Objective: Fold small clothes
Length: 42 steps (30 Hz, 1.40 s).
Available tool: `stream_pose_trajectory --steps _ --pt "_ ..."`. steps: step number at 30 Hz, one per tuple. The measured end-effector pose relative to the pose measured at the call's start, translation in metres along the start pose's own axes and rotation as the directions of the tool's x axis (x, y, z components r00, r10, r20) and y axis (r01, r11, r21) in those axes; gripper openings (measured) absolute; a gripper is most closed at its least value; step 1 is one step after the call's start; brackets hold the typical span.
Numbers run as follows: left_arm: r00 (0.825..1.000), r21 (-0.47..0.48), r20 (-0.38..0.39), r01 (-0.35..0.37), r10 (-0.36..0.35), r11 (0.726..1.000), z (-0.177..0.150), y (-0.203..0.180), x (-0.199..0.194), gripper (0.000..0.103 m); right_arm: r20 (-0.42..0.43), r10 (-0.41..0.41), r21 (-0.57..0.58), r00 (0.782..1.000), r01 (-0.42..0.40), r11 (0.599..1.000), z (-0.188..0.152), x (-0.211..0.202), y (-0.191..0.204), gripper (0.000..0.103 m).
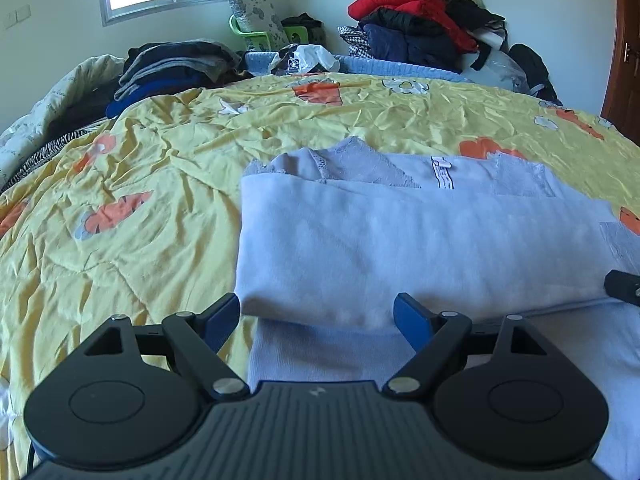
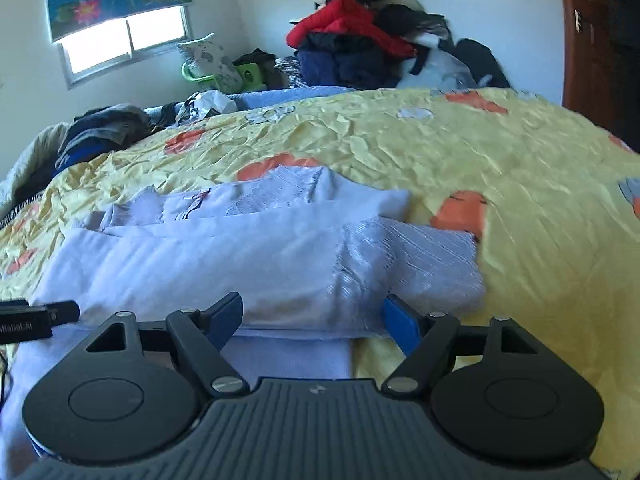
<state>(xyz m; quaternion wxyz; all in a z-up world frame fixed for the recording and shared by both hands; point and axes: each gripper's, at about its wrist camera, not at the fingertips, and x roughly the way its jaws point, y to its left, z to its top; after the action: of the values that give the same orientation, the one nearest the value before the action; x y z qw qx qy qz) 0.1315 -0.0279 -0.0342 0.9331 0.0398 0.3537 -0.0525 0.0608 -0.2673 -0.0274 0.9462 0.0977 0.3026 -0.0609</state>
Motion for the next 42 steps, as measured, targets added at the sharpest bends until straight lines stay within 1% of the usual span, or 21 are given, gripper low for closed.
stream_pose_trajectory --steps 4,8,9,10,12,15,18,21,23,29,34,42 --pt "1.000 -0.015 0.000 0.007 -0.007 1.000 -0.006 0.003 -0.007 0.085 0.015 0.008 -0.012 1.000 -0.008 1.000 -0.006 -0.015 0.003 0.080" --pt "1.000 -0.018 -0.001 0.027 -0.027 0.999 -0.020 0.005 -0.018 0.085 0.008 0.021 -0.011 1.000 -0.021 1.000 -0.014 -0.028 0.007 0.080" --pt "1.000 -0.022 0.000 0.031 -0.031 0.999 -0.025 0.006 -0.020 0.090 0.008 0.025 -0.016 1.000 -0.025 1.000 -0.017 -0.032 0.009 0.080" --pt "0.999 -0.028 -0.001 0.037 -0.037 0.999 -0.030 0.006 -0.020 0.096 0.009 0.030 -0.019 1.000 -0.030 0.999 -0.021 -0.036 0.011 0.081" --pt "0.999 -0.032 0.005 0.036 -0.036 0.999 -0.041 0.006 -0.018 0.101 0.007 0.046 -0.026 0.999 -0.046 0.999 -0.027 -0.044 0.017 0.082" --pt "0.999 -0.037 0.038 0.015 -0.014 0.999 -0.050 0.006 -0.020 0.103 -0.007 0.070 -0.034 0.998 -0.070 0.997 -0.036 -0.049 0.027 0.083" --pt "0.999 -0.051 0.038 0.006 -0.004 0.999 -0.051 0.006 -0.019 0.103 -0.021 0.089 -0.044 0.996 -0.090 0.995 -0.043 -0.047 0.035 0.083" --pt "0.998 -0.060 0.054 -0.012 0.015 0.998 -0.056 0.003 -0.022 0.103 -0.021 0.088 -0.030 0.996 -0.088 0.996 -0.048 -0.043 0.036 0.084" --pt "0.999 -0.066 0.052 -0.006 0.010 0.998 -0.056 0.004 -0.022 0.103 -0.013 0.076 -0.032 0.997 -0.076 0.997 -0.052 -0.042 0.037 0.085" --pt "0.999 -0.067 0.053 -0.005 0.009 0.998 -0.056 0.006 -0.022 0.103 0.000 0.074 -0.073 0.997 -0.073 0.995 -0.056 -0.040 0.042 0.092" --pt "0.999 -0.067 0.052 -0.005 0.009 0.998 -0.056 0.006 -0.022 0.103 -0.003 0.100 -0.062 0.995 -0.100 0.993 -0.055 -0.038 0.039 0.095" --pt "0.999 -0.068 0.053 -0.004 0.008 0.998 -0.056 0.006 -0.022 0.103 -0.008 0.113 -0.065 0.994 -0.114 0.991 -0.056 -0.038 0.040 0.099"
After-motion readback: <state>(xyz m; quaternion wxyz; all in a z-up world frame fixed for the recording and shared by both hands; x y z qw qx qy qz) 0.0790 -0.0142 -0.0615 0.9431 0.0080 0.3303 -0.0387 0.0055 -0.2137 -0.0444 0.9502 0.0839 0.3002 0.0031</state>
